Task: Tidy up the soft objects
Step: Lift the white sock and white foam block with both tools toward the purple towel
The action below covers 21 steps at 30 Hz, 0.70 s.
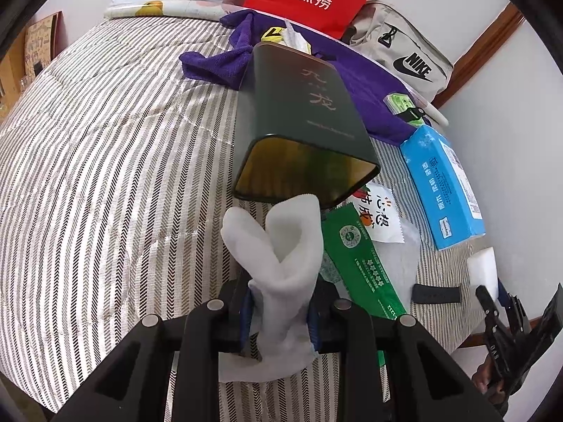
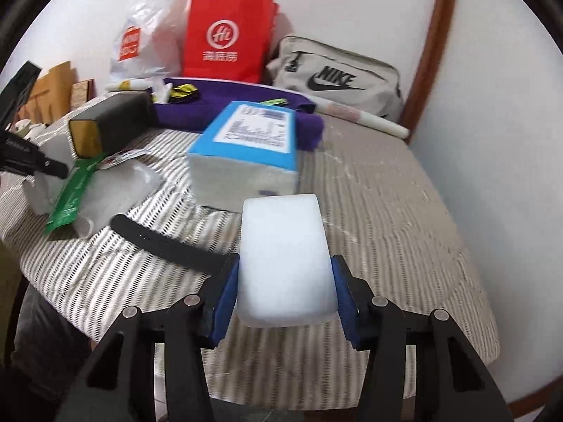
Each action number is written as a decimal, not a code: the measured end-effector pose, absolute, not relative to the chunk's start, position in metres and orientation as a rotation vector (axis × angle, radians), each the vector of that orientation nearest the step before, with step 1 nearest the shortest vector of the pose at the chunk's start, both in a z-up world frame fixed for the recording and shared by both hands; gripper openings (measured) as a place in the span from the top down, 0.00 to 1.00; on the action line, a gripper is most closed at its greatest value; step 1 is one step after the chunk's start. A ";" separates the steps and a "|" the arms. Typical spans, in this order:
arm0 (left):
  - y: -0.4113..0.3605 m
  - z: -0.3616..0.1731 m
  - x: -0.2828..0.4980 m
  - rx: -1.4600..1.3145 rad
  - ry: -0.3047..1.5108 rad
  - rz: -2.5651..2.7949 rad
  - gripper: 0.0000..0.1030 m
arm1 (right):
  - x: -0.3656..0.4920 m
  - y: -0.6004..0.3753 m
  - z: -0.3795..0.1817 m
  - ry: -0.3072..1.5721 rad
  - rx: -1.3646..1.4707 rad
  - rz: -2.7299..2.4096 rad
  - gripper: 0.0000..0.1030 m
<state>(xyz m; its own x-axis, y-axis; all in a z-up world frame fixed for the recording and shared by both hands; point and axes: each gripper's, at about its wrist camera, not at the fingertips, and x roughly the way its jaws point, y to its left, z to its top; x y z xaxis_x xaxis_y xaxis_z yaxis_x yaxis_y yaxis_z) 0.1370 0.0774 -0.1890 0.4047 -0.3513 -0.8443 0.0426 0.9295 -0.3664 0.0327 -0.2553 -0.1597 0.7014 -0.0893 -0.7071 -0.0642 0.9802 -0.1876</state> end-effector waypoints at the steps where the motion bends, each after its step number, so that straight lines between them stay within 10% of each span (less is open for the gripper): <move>1: 0.078 -0.189 0.136 -0.312 1.132 -0.253 0.77 | 0.034 -0.259 -0.159 0.796 -0.193 -0.024 0.51; 21: 0.102 -0.149 0.120 -0.394 1.025 -0.301 0.82 | 0.043 -0.260 -0.171 0.878 -0.035 0.061 0.51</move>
